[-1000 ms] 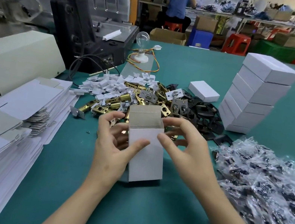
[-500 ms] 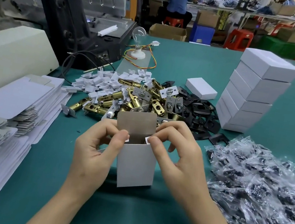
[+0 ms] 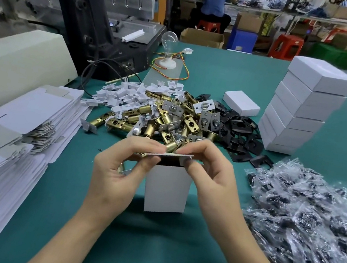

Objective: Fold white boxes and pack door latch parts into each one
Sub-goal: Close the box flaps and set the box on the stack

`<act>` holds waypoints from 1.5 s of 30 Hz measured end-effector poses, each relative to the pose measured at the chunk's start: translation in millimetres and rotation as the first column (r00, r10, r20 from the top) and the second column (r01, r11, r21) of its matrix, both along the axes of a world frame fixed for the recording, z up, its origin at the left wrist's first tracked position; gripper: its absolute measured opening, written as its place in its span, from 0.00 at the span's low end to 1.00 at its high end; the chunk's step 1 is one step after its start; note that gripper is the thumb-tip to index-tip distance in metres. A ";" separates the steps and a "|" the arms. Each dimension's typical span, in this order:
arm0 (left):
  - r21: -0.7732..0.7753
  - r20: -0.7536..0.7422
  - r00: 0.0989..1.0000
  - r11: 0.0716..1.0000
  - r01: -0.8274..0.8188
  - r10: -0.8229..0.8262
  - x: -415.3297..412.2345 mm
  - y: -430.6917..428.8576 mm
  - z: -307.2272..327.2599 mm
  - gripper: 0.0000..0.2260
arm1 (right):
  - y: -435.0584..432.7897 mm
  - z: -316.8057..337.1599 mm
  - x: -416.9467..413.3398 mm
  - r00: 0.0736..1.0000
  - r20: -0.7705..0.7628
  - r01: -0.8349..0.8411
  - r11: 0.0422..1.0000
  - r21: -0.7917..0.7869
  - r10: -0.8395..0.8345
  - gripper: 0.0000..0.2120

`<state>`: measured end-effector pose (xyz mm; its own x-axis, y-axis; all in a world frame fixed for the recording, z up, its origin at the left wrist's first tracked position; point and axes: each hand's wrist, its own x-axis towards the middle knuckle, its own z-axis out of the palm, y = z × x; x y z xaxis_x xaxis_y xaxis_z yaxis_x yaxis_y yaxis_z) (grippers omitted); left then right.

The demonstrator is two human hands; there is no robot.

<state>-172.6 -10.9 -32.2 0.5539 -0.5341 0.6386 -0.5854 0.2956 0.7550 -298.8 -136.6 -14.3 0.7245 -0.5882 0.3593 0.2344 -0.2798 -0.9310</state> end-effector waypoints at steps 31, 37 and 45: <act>0.155 -0.140 0.990 0.987 0.049 -0.027 -4.4 -2.3 0.0 0.09 | 0.0 -9.3 -8.5 0.996 -0.016 0.086 0.974 -0.211 -0.092 0.10; 0.110 -0.259 0.962 0.987 0.117 -0.085 -2.7 -0.6 -1.3 0.09 | 1.7 -7.2 -9.4 0.996 -0.006 0.088 0.982 -0.166 -0.091 0.10; 0.109 -0.239 0.965 0.984 0.140 -0.111 -1.6 -1.1 1.2 0.08 | 1.8 -5.7 -10.8 0.997 0.007 0.078 0.982 -0.172 -0.078 0.10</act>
